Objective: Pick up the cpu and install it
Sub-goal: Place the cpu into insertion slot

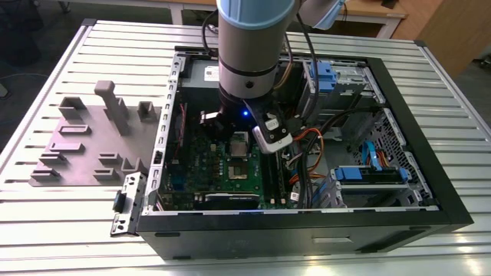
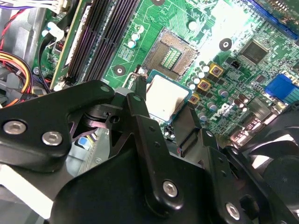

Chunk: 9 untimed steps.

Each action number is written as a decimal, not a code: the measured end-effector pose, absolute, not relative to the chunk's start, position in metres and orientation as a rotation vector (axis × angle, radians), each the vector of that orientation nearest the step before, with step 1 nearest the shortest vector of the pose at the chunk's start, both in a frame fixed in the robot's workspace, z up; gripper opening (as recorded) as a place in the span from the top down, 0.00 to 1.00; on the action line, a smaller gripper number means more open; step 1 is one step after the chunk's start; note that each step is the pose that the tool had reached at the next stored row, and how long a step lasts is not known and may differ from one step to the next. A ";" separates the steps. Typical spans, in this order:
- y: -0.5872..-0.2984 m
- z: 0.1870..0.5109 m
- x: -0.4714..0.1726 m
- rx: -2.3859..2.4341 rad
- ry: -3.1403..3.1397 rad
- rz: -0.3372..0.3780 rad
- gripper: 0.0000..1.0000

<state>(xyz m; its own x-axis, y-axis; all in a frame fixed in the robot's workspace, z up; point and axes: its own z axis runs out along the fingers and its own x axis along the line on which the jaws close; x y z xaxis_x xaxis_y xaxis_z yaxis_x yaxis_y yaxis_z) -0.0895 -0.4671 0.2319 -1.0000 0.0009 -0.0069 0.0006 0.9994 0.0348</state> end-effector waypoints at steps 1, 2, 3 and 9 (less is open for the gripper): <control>-0.467 0.232 -0.089 0.001 3.134 0.054 0.53; -0.467 0.231 -0.089 0.001 3.134 0.054 0.53; -0.467 0.231 -0.089 0.001 3.134 0.055 0.53; -0.467 0.229 -0.089 0.001 3.134 0.055 0.53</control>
<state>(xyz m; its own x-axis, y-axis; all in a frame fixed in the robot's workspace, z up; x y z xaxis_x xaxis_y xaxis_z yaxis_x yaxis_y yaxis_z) -0.0895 -0.4671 0.2294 -1.0000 0.0008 -0.0069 0.0006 0.9994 0.0348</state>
